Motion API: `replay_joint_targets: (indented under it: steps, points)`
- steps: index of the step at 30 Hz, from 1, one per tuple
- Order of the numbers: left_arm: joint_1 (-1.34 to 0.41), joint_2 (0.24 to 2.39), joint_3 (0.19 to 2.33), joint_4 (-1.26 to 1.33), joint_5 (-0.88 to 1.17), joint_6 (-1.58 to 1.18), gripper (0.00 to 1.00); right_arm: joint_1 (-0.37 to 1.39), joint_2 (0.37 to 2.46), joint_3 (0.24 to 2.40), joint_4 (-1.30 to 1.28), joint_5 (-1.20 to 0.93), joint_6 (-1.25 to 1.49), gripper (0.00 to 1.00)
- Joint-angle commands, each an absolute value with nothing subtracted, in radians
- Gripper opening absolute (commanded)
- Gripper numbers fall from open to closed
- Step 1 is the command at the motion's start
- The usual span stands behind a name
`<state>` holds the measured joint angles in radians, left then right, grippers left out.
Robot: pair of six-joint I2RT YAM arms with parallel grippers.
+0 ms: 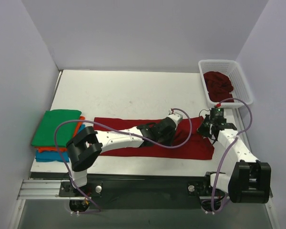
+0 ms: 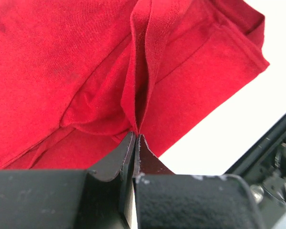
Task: Fold and stack the t-shirts
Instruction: Fold the other side of the tshirt into a rectangle
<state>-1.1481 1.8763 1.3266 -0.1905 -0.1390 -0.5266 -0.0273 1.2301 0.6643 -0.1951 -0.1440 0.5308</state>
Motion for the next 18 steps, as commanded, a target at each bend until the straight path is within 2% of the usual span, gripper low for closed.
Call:
replay_joint_targets:
  steps: [1, 11, 18]
  points:
    - [-1.117, 1.804, 1.313, -0.201, -0.065, -0.508, 0.01, -0.034, 1.14, 0.612, -0.261, -0.156, 0.546, 0.0]
    - [-1.042, 1.766, 1.275, -0.236, 0.087, -0.495, 0.01, -0.032, 0.836, 0.488, -0.394, -0.183, 0.604, 0.0]
    - [-1.003, 1.796, 1.264, -0.252, 0.176, -0.469, 0.01, -0.034, 0.712, 0.445, -0.472, -0.21, 0.656, 0.0]
